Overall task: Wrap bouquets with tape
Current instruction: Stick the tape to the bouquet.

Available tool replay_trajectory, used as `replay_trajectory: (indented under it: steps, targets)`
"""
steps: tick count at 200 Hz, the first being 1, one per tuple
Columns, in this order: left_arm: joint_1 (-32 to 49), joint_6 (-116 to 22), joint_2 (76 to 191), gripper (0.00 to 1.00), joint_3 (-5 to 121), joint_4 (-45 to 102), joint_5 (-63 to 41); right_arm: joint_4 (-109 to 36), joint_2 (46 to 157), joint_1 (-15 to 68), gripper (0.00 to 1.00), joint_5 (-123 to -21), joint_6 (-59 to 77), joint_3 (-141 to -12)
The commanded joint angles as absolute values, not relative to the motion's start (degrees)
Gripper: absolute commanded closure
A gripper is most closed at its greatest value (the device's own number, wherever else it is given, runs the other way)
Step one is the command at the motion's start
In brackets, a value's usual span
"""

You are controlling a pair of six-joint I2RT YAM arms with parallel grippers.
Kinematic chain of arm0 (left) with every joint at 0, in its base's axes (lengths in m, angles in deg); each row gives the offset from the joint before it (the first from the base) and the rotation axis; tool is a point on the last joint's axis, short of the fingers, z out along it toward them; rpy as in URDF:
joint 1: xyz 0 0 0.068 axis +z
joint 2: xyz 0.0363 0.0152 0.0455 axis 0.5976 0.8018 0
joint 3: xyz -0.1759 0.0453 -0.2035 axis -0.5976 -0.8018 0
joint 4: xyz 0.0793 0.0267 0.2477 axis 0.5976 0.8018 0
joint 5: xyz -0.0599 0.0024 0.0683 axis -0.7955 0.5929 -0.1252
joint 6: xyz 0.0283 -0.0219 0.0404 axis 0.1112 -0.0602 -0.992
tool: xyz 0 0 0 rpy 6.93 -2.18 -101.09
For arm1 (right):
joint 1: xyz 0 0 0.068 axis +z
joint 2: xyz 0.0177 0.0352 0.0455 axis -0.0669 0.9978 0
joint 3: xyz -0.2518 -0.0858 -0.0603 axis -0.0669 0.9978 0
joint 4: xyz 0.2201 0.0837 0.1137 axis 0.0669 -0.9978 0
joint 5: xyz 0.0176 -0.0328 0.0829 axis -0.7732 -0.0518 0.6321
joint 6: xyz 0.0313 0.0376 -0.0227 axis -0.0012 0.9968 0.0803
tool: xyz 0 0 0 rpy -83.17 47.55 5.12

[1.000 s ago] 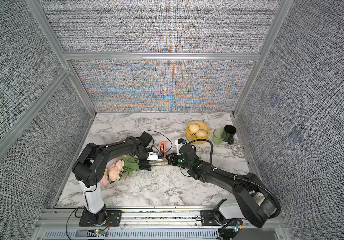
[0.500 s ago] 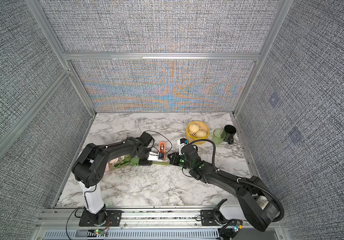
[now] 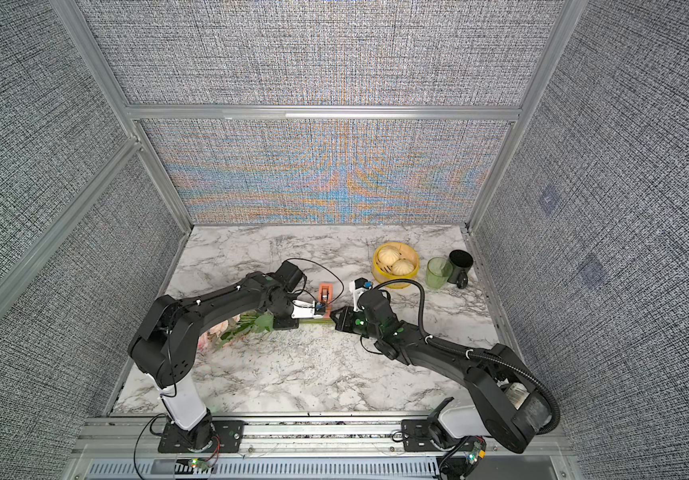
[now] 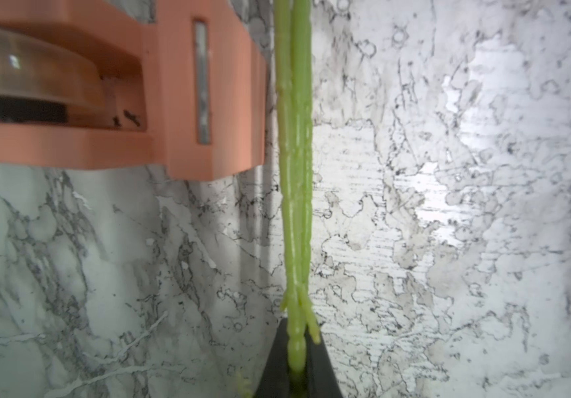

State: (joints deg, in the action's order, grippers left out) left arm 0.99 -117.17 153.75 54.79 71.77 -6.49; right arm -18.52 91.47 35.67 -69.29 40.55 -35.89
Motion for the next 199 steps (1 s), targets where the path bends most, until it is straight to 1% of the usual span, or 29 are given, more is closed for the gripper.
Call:
replay_trajectory:
  steps: [1,66,147,199]
  targets:
    - [0.77,-116.18,152.79,1.00,54.82,75.18,-8.80,-16.80,91.28,36.07,1.00,-69.01,41.00,-36.23]
    - [0.40,-115.06,147.32,1.00,54.96,76.97,-15.22,-18.16,89.86,39.75,1.00,-70.51,41.26,-36.11]
    - [0.21,-111.47,148.88,1.00,61.11,83.80,-15.75,-21.02,88.63,46.26,1.00,-76.39,40.81,-34.46]
    - [0.22,-110.99,147.05,1.00,61.91,83.68,-16.63,-20.57,89.41,51.13,1.00,-80.81,40.32,-31.21]
